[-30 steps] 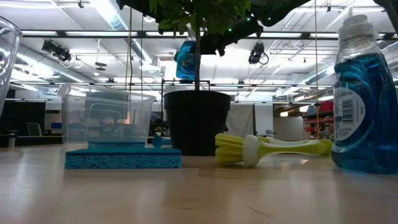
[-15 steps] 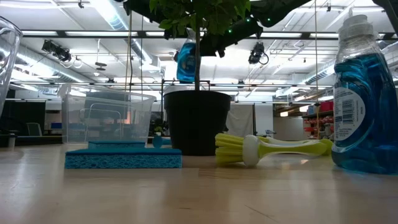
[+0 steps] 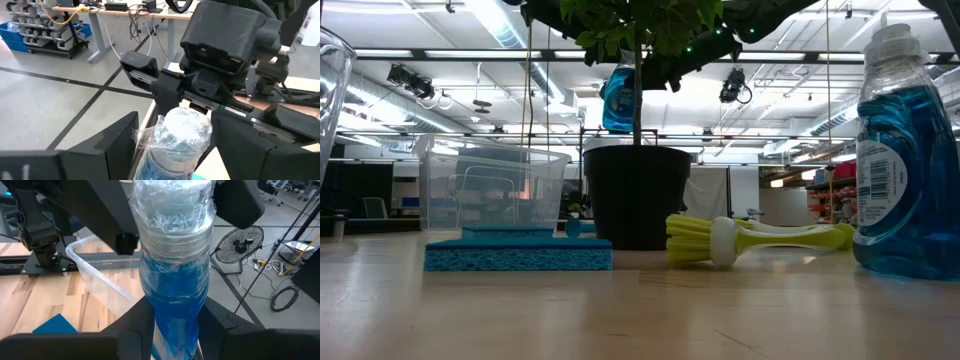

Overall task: Pick & Place Kitchen Sink Supplies
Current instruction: Put the blue liquid soap bottle into the bottom left transparent bin

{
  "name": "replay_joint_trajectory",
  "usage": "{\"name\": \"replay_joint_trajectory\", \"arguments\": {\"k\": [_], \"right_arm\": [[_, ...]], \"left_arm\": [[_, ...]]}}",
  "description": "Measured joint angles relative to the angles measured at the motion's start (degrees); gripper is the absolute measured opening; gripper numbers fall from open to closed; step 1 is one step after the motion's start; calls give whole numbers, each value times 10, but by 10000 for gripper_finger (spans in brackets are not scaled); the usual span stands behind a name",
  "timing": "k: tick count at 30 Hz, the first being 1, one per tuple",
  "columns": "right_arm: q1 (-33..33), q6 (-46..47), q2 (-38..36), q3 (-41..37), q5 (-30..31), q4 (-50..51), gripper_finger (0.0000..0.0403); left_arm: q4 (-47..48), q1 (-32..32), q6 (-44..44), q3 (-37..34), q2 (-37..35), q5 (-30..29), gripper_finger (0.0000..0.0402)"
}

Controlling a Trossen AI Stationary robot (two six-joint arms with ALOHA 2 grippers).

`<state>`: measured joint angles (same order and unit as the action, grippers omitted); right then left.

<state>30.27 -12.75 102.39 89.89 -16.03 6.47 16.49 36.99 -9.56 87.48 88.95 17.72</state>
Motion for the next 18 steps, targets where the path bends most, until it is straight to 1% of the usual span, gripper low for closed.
{"name": "replay_joint_trajectory", "arguments": {"k": [11, 18], "right_arm": [[0, 0, 0, 0, -1, 0, 115], [0, 3, 0, 0, -1, 1, 115]], "left_arm": [[1, -8, -2, 0, 0, -3, 188], [2, -9, -4, 0, 0, -4, 139]]}}
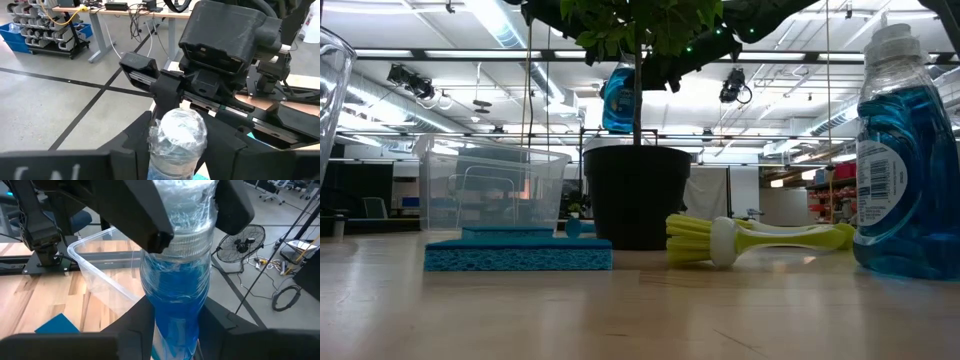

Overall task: Pick & Place Kitchen Sink Supplies
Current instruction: Put the blue liquid soap bottle into the bottom left transparent bin

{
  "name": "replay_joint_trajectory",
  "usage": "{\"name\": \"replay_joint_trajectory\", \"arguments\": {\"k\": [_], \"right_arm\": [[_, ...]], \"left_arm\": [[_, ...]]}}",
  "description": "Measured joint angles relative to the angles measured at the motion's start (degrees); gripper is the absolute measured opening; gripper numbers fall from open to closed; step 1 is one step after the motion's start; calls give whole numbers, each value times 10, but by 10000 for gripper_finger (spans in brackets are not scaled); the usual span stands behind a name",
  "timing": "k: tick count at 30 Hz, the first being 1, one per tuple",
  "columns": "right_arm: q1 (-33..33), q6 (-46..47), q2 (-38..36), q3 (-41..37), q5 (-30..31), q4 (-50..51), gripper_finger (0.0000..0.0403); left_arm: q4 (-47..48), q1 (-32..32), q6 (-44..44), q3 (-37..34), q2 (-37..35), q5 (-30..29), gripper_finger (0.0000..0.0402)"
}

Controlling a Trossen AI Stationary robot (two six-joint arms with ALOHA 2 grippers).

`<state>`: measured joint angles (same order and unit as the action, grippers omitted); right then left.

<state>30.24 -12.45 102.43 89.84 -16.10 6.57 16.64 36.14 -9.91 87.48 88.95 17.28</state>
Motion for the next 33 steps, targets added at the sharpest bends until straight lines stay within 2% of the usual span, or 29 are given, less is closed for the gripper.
{"name": "replay_joint_trajectory", "arguments": {"k": [10, 15, 20, 24, 28, 33], "right_arm": [[-3, 0, 0, 0, 5, -1, 127], [-3, 15, 1, 0, 17, -9, 182], [-3, 48, 0, 0, -7, -23, 259], [-2, 60, -3, 0, -14, -20, 306], [-2, 59, -13, 0, -15, -13, 331], [2, 58, -34, 0, -14, -7, 337]], "left_arm": [[7, -3, -23, 0, -1, 1, 143], [8, -3, -29, 1, -1, 3, 139], [25, -3, -32, 0, -1, -5, 139], [28, 0, -33, 0, 0, -5, 139], [32, 9, -38, 0, -3, -6, 139], [48, 26, -47, 0, -20, -8, 139]]}}
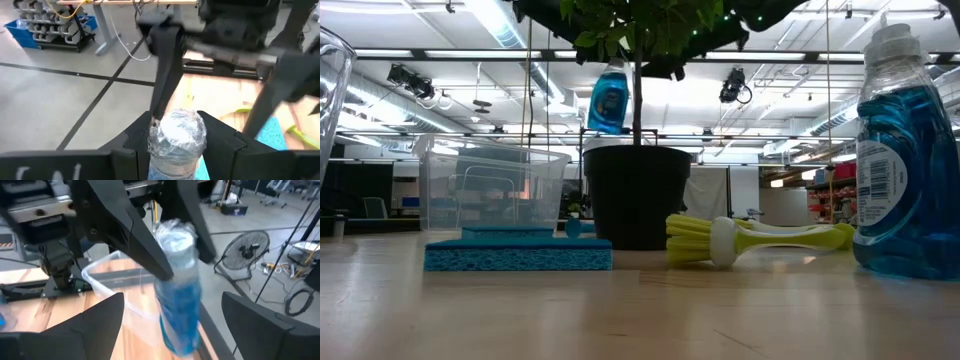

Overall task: Pick & Place Kitchen Sink Supplies
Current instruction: Put the blue liquid soap bottle into the bottom left transparent bin

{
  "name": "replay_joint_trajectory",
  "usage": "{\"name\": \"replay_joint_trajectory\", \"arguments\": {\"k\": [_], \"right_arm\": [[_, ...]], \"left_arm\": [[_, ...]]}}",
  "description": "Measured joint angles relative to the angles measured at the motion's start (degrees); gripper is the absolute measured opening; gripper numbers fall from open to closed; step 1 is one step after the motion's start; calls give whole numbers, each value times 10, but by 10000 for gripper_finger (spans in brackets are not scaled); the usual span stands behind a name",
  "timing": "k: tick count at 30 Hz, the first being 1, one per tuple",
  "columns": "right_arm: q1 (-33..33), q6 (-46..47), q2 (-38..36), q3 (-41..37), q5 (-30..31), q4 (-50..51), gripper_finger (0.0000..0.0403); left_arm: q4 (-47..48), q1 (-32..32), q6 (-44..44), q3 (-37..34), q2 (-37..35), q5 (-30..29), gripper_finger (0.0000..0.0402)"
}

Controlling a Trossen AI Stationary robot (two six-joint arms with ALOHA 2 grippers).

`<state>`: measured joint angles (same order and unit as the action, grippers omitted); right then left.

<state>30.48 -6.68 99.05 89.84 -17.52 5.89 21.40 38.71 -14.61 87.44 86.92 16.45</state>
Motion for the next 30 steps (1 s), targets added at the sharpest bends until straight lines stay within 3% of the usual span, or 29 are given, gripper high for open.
{"name": "replay_joint_trajectory", "arguments": {"k": [18, 30], "right_arm": [[14, 0, -88, 0, 21, 19, 322], [14, 5, -92, 0, 16, 87, 322]], "left_arm": [[109, 8, 8, 0, -162, 25, 139], [138, -55, 57, 1, -255, 59, 139]]}}
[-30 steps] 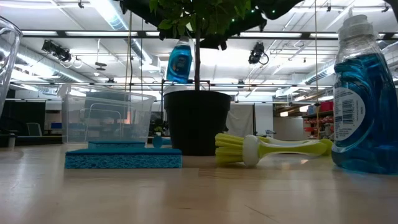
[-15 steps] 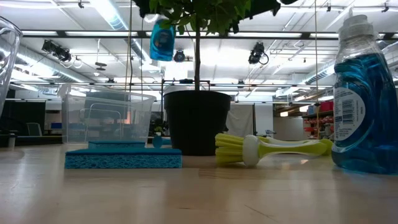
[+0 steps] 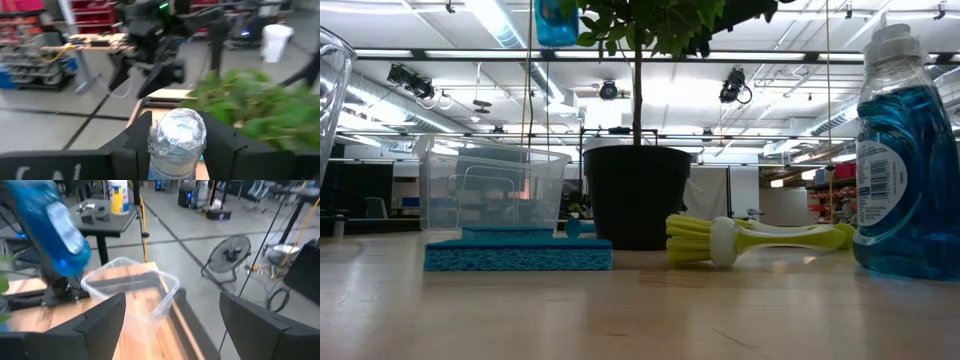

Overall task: Pick & Place Kitchen Sink Supplies
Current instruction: Put the blue liquid soap bottle into the bottom left transparent bin

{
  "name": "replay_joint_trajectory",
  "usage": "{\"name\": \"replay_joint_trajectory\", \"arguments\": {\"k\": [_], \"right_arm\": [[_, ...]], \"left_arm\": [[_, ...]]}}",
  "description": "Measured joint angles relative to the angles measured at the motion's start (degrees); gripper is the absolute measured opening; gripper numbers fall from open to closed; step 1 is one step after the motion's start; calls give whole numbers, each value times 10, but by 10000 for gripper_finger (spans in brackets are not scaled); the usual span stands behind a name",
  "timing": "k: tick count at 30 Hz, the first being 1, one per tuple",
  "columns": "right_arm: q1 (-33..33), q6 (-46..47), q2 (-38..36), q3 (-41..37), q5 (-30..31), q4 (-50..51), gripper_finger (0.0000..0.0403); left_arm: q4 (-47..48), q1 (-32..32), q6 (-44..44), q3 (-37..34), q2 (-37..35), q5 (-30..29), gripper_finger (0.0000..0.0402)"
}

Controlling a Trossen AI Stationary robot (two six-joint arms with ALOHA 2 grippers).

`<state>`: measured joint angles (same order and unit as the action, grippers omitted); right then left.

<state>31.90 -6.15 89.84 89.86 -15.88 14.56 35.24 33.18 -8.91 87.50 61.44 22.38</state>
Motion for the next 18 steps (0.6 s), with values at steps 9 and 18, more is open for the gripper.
{"name": "replay_joint_trajectory", "arguments": {"k": [9, 18], "right_arm": [[-1, 10, 0, 0, -32, 47, 322], [-1, 43, 0, 0, -32, 49, 322]], "left_arm": [[3, -65, 38, 0, -17, 83, 139], [90, -121, 56, 0, -23, 135, 139]]}}
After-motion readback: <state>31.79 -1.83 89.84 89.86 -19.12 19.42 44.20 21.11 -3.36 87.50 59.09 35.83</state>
